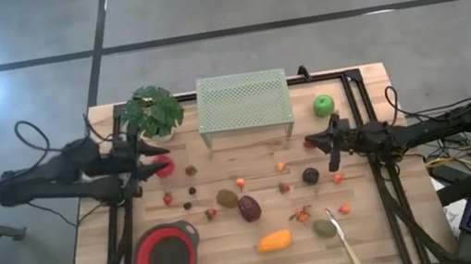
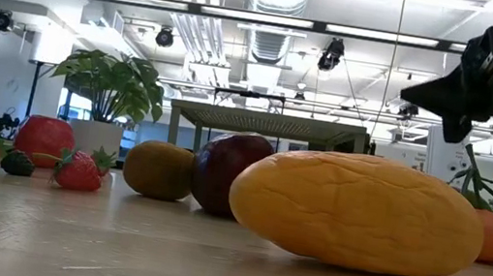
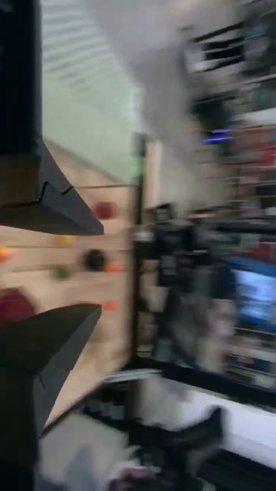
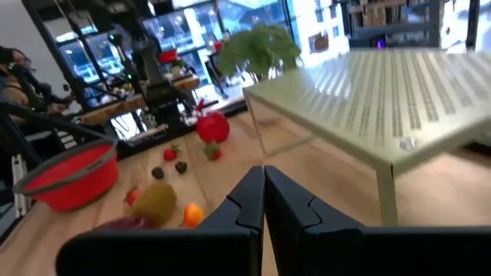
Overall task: Pick & Place Fruit
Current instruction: Put the red strainer bowl on the shelf
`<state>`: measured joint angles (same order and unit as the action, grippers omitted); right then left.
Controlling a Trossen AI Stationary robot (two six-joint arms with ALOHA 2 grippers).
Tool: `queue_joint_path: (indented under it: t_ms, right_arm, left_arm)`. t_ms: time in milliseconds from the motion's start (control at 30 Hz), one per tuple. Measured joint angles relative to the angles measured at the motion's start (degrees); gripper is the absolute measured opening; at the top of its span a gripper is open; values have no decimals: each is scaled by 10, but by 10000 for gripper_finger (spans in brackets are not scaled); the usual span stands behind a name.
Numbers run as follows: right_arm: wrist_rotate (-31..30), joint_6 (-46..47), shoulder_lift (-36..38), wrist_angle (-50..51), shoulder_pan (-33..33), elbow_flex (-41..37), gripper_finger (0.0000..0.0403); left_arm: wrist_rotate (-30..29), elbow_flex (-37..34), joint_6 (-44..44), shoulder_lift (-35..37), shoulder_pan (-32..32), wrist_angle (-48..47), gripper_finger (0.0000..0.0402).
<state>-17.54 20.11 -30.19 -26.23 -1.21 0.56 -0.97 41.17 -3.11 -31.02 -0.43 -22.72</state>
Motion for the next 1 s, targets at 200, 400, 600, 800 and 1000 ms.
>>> queue_joint_path:
  t_ms: [200, 400, 600, 800, 1000]
  right_arm:
    - [2, 47, 1, 33, 0, 0, 8]
    - [12, 60, 1, 47, 0, 0, 8]
    - [12, 65, 1, 48, 0, 0, 9]
    - [12, 65, 1, 48, 0, 0, 9]
    - [12, 63, 1, 48, 0, 0, 9]
  left_arm:
    - [-1, 164, -94, -112, -10, -254, 138]
    - [0, 242, -164, -195, -51, -401, 112]
    - [1, 252, -219, -247, -115, -436, 94]
    - [1, 252, -288, -285, -189, -448, 85]
    - [1, 252, -357, -317, -249, -452, 83]
